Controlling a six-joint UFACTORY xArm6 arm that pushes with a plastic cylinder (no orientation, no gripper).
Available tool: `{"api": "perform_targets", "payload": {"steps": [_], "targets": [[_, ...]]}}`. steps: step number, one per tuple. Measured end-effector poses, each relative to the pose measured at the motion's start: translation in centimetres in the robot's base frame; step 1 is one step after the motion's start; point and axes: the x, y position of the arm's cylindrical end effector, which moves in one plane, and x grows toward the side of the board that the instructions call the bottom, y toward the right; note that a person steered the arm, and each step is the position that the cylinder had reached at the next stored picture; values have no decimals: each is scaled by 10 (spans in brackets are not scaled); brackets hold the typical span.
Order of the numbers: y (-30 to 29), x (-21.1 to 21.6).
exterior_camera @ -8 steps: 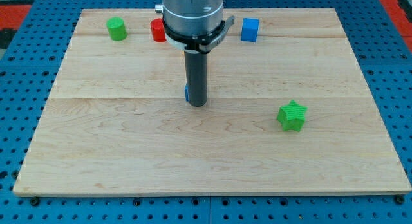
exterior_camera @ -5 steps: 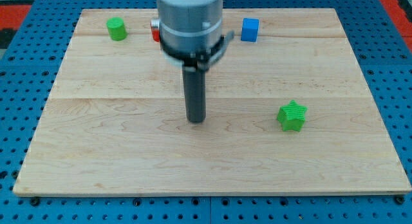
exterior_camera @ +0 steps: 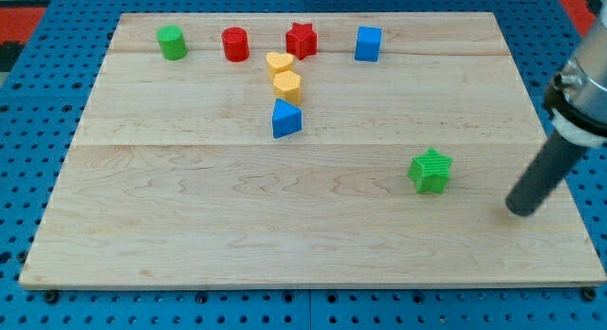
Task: Move the green star to the bottom of the blue triangle
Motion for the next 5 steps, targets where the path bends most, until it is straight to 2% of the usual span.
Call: {"api": "perform_targets", "payload": {"steps": [1,5], "targets": [[-1,-18],[-22,-34]]}}
